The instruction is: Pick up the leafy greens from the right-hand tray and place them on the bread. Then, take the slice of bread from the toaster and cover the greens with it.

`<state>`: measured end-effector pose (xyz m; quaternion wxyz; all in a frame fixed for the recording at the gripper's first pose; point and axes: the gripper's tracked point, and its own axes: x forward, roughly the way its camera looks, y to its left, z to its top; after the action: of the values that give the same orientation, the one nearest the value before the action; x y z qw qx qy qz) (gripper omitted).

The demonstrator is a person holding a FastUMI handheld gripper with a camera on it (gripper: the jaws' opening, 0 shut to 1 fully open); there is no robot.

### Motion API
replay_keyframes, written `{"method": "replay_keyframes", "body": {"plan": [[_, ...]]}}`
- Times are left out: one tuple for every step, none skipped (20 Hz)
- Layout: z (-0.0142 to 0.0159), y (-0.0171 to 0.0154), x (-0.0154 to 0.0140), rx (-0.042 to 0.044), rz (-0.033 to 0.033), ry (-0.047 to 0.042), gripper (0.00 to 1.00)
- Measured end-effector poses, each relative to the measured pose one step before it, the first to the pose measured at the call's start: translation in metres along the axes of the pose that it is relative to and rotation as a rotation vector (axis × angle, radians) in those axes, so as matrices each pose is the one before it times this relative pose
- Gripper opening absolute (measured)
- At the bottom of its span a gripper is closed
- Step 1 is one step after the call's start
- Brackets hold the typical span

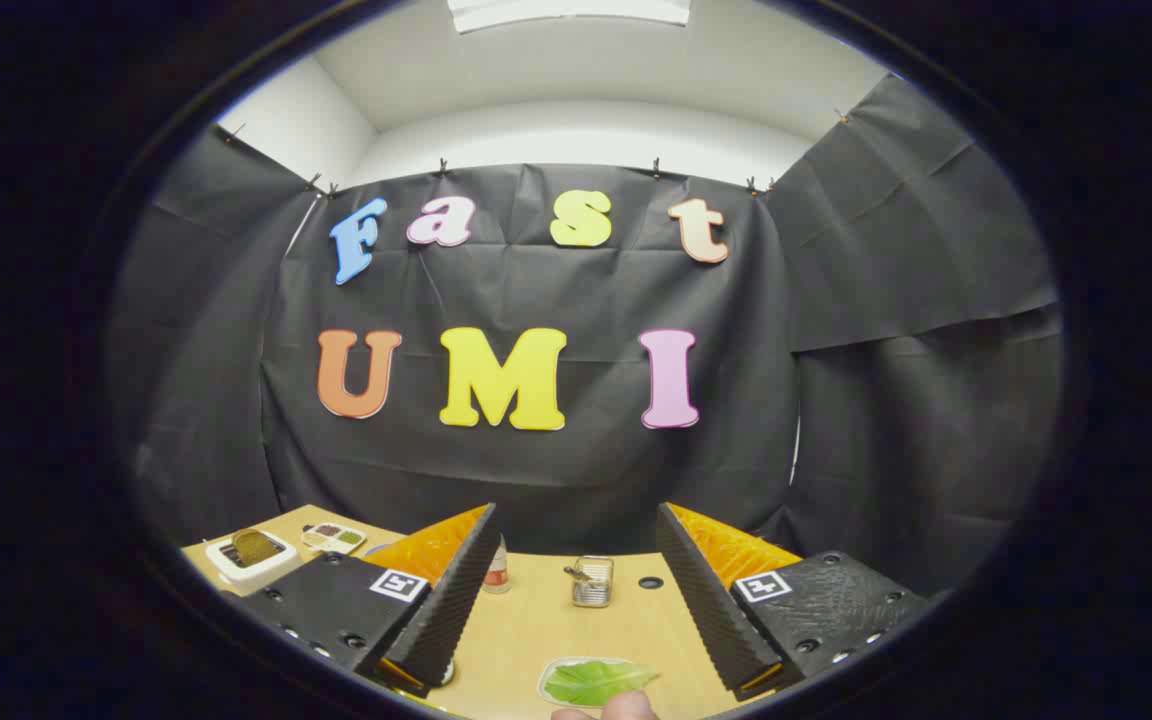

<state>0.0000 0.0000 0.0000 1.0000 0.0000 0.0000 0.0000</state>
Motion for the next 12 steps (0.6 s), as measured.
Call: {"method": "replay_keyframes", "body": {"plan": [[-0.00028,-0.00155,-0.00009,0.00259,0.0017,0.00147,0.95],[-0.00136,-0.00118,0.00053,0.0022,0.00203,0.00297,0.95],[-0.00173,-0.00124,-0.00007,0.00501,0.00379,0.00476,0.95],[-0.00186,-0.00028,-0.00103,0.00281,0.00426,0.00554,0.96],[-0.00028,-0.00041,0.00011,0.00187,0.00413,0.00189,0.96],[-0.00083,-0.00088,-0.00091,-0.00012,0.00428,0.00182,0.96],[-0.00054,-0.00064,-0.00086,-0.00016,0.00625,0.00266,0.96],[-0.00233,0.00058,-0.00002,-0.00151,0.007,0.00545,0.96],[-0.00183,-0.0007,0.00005,-0.00185,0.00668,0.00624,0.95],[-0.00127,-0.00101,-0.00028,0.00106,0.00332,0.00304,0.96],[-0.00159,-0.00231,-0.00009,0.00277,0.0021,0.00339,0.96],[-0.00232,-0.00114,0.00062,0.00317,0.00308,0.00359,0.96]]}}
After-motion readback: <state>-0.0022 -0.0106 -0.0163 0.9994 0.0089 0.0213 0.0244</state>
